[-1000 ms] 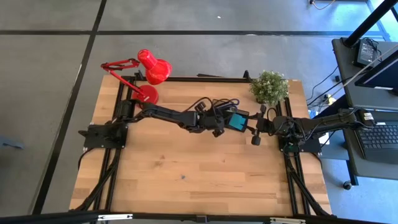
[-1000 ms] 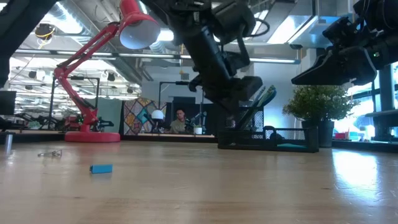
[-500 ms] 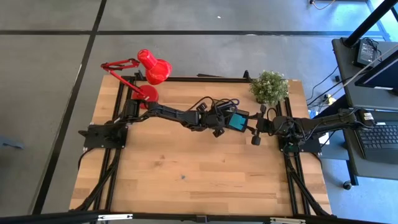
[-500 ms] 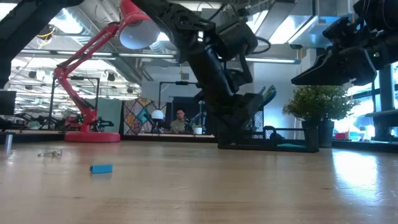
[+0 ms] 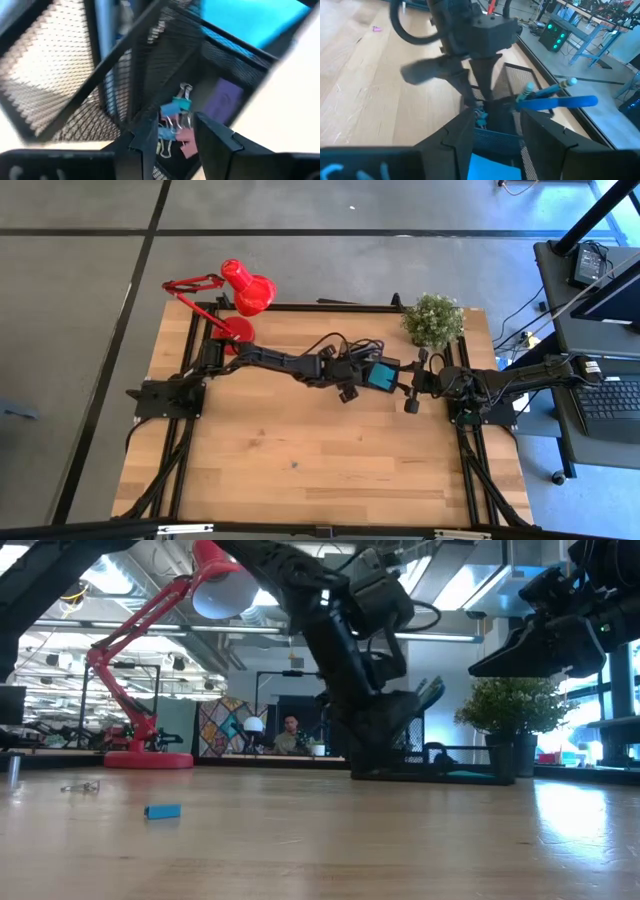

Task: Pick and place office supplies into organizer
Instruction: Put the pink binder clip into the black desk organizer

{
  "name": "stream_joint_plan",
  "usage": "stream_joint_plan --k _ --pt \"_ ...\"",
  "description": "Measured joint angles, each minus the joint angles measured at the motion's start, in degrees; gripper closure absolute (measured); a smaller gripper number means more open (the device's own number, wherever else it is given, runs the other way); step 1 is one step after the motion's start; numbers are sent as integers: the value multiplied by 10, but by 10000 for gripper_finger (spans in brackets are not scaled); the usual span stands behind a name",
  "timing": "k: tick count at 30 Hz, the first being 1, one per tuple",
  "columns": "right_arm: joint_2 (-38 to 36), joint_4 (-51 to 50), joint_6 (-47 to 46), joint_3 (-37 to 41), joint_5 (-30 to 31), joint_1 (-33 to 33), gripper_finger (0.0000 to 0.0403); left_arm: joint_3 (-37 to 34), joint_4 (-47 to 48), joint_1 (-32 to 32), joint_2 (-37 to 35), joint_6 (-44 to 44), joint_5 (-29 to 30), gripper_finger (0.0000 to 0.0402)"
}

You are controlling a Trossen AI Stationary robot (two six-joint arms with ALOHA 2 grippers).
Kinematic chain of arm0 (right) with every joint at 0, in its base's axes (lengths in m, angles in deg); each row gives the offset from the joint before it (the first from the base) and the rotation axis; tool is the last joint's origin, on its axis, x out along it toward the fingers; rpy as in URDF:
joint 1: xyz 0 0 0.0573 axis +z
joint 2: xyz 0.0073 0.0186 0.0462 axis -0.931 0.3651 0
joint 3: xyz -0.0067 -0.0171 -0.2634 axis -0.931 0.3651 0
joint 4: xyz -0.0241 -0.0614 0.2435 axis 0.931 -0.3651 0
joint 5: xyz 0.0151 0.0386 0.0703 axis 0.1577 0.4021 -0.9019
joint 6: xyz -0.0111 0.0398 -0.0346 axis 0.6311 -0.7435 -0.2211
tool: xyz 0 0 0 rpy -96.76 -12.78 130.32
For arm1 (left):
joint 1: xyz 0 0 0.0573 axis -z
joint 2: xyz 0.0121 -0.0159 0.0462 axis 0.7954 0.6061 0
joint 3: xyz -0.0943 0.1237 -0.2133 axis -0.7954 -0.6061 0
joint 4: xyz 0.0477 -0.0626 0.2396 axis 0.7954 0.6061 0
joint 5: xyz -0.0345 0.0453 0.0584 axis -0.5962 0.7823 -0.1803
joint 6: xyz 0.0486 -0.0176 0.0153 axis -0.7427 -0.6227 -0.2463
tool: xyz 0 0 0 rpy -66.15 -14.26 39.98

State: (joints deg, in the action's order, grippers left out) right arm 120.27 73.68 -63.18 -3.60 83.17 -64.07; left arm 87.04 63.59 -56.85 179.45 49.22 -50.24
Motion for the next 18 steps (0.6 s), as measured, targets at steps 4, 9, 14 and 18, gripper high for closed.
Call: stream_joint_plan --k 4,9,14,18 --pt "0 0 0 0 0 0 241 60 131 9 0 -3 -64 276" --pt "0 0 2 0 0 0 241 134 336 33 -1 -5 -131 274" --pt "0 0 11 0 0 0 241 159 474 69 -3 68 -185 274" --pt "0 0 11 0 0 0 241 159 554 108 -3 129 -205 274"
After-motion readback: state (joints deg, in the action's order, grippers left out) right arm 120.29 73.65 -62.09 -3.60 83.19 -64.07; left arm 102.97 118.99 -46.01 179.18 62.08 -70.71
